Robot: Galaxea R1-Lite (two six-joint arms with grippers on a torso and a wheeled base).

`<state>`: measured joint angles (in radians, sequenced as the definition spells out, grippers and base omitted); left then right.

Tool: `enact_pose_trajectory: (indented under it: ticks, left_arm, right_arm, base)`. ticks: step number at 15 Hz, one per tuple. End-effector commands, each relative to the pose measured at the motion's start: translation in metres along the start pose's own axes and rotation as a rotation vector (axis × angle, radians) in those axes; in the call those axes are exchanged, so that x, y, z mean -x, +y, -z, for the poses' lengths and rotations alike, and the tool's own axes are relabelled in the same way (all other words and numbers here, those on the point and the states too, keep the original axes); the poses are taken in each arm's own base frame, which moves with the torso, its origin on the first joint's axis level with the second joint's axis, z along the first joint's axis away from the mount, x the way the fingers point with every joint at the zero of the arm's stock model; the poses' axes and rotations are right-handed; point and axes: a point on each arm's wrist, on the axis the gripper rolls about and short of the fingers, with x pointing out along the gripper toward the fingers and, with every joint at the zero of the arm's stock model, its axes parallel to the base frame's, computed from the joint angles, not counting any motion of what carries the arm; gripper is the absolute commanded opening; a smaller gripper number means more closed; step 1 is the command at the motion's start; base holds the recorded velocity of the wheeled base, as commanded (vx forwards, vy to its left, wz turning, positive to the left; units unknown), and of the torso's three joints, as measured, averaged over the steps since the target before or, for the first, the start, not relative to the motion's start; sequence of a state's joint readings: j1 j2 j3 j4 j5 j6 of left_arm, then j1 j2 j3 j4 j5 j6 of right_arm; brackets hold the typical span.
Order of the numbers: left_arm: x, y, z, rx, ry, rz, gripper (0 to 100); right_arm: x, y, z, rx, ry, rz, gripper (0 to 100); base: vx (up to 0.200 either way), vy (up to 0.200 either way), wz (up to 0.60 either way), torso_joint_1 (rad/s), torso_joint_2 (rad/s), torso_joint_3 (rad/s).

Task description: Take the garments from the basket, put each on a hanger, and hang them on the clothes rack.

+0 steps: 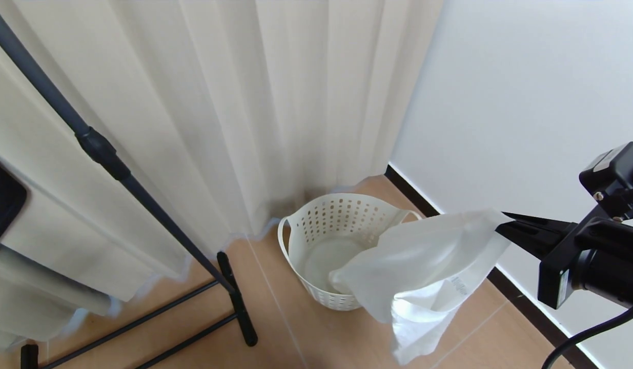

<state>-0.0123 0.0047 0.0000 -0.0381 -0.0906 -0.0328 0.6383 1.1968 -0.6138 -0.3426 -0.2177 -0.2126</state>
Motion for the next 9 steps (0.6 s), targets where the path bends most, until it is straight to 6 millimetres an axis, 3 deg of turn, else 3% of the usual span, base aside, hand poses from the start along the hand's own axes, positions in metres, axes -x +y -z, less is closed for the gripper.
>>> enact_pose_trajectory:
  ticks: [1,9]
  left_arm:
    - [0.0,0.0,0.0,-0.001,0.0,0.001,100]
    - [-0.0001,-0.0002,0.0014,-0.086,0.015,0.015,100]
  right_arm:
    - [-0.0003,0.0002,0.0005,0.001,0.002,0.0,0]
    - [0.0019,-0.0002,0.0013,0.0,-0.001,0.001,0]
  base:
    - [0.0,0.0,0.0,0.11,-0.43,-0.144]
    - [0.0,0.0,0.0,0.154,-0.48,-0.133]
